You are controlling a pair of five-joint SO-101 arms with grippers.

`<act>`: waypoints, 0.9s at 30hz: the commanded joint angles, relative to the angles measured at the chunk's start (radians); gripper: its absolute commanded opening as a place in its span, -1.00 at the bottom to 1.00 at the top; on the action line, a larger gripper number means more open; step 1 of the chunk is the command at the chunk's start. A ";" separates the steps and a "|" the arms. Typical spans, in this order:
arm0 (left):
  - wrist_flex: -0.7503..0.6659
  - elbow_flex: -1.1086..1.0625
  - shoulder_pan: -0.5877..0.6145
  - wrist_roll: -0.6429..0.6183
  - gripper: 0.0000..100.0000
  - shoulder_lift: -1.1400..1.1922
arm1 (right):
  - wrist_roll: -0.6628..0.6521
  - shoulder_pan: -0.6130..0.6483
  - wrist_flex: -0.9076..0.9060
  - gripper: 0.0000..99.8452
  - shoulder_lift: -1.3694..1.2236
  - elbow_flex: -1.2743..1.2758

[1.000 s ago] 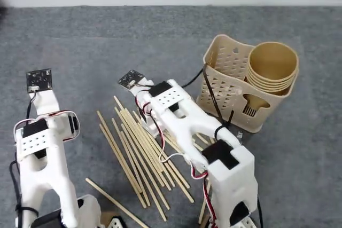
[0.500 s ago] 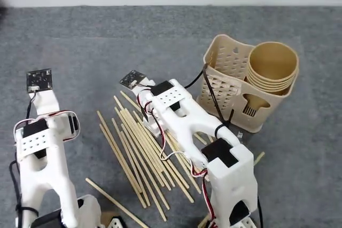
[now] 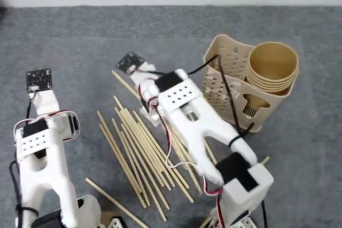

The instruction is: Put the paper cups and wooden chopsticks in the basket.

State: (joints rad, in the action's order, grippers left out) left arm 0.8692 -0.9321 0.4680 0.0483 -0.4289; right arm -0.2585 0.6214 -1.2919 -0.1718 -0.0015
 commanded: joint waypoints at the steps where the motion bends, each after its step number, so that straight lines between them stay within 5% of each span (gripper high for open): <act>1: -0.018 0.002 -0.008 -0.012 -0.72 -0.014 | -0.011 -0.010 -0.061 -0.99 0.088 -0.133; 11: -0.018 0.002 -0.008 -0.011 -0.72 -0.012 | -0.003 -0.005 -0.064 -0.99 0.091 -0.270; 27: -0.018 0.002 -0.008 -0.011 -0.72 -0.012 | 0.048 -0.004 0.211 -0.99 0.088 -0.310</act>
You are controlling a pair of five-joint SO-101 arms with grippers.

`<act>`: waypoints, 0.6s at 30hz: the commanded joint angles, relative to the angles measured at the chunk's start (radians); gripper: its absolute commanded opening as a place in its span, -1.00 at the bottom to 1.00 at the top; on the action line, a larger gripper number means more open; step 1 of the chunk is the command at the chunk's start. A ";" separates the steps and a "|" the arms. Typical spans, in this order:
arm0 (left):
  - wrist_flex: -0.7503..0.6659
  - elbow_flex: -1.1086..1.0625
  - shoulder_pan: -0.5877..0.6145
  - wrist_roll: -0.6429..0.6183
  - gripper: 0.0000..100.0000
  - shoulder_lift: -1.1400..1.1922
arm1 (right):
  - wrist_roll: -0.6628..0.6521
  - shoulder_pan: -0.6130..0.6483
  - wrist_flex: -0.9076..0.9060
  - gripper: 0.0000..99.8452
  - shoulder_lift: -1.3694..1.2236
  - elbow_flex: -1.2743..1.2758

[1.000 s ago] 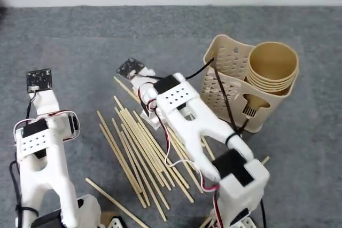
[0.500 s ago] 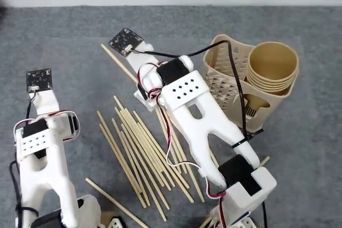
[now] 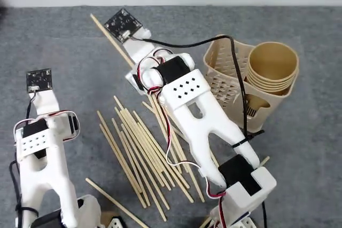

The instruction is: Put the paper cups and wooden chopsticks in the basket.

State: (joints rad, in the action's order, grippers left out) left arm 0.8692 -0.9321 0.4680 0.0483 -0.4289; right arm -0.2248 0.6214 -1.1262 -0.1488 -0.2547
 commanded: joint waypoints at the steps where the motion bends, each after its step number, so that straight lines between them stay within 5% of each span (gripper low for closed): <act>1: -0.018 0.002 -0.008 -0.011 -0.72 -0.012 | 0.014 -0.004 0.053 -0.99 0.065 -0.057; 12: -0.018 0.002 -0.008 -0.011 -0.72 -0.012 | 0.068 -0.001 0.096 -0.99 0.077 -0.152; 18: -0.018 0.002 -0.008 -0.011 -0.72 -0.012 | 0.091 -0.015 -0.028 -0.99 0.136 -0.324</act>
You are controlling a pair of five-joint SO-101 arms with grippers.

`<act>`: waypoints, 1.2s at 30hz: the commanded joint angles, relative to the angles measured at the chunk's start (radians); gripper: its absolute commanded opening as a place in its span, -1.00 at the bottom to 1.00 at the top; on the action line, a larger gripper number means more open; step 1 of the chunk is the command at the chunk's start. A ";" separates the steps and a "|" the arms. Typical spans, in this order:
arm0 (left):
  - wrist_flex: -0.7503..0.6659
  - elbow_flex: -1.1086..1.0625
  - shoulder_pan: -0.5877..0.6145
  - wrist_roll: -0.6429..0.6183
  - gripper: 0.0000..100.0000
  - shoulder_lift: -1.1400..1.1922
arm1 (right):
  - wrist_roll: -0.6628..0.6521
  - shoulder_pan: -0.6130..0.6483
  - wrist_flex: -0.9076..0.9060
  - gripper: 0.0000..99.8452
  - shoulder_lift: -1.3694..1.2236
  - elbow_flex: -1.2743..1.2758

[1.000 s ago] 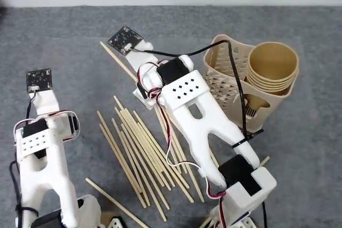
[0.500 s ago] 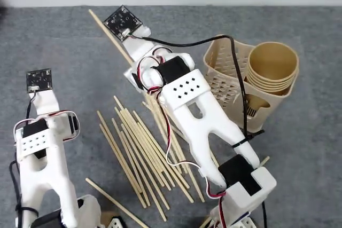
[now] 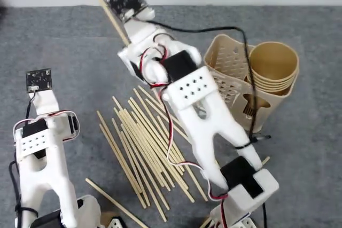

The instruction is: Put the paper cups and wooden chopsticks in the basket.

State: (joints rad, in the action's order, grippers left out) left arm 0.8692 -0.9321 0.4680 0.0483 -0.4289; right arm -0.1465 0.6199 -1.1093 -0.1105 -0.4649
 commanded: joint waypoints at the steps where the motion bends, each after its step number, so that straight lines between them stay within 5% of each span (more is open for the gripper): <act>1: -0.018 0.002 -0.008 -0.011 -0.72 -0.012 | 0.011 -0.016 -0.058 -0.99 0.116 -0.132; 20: -0.018 0.002 -0.009 -0.011 -0.72 -0.011 | 0.014 -0.409 0.143 -0.99 0.344 -0.138; 36: -0.018 0.001 -0.009 -0.011 -0.72 -0.009 | 0.029 -0.519 0.475 -0.98 0.392 0.367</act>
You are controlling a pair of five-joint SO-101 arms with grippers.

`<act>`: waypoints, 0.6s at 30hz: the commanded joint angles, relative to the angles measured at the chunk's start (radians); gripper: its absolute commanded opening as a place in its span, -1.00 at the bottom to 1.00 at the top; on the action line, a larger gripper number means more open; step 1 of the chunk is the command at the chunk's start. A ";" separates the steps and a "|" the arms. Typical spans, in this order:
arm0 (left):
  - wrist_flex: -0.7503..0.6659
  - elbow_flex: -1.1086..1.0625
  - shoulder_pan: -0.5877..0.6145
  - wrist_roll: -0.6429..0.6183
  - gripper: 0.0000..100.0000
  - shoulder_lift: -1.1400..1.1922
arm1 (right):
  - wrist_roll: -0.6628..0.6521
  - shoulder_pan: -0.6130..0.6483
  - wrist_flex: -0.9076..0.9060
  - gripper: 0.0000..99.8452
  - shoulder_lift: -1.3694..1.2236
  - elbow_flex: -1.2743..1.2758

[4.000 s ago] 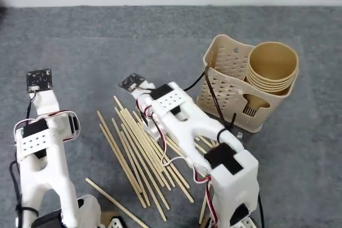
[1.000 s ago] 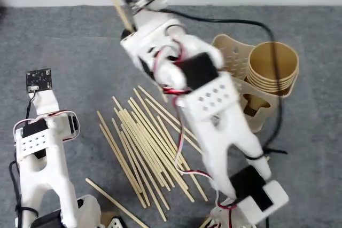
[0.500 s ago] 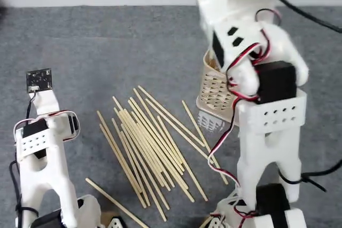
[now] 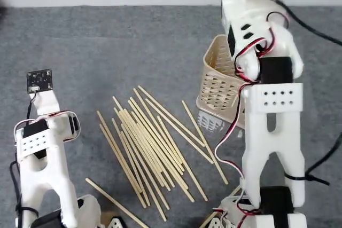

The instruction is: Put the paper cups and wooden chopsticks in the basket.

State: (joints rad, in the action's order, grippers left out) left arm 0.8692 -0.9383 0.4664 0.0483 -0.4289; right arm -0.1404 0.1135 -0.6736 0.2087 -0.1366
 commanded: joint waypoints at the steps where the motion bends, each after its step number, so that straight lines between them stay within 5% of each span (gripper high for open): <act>1: -0.018 0.007 -0.008 -0.011 -0.72 -0.009 | 0.037 -0.013 0.039 -0.98 0.091 0.066; 10: -0.018 0.007 -0.008 -0.011 -0.72 -0.009 | 0.040 -0.012 0.272 -0.93 0.245 0.462; 14: -0.018 0.007 -0.008 -0.011 -0.72 -0.009 | 0.044 -0.007 0.265 -0.69 0.269 0.532; 18: -0.014 0.015 -0.009 -0.011 -0.72 -0.015 | 0.041 -0.007 0.240 -0.73 0.292 0.519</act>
State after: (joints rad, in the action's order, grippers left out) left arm 0.8692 -0.9383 0.4649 0.0483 -0.4289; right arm -0.1020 0.1135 -0.4312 0.4342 0.4035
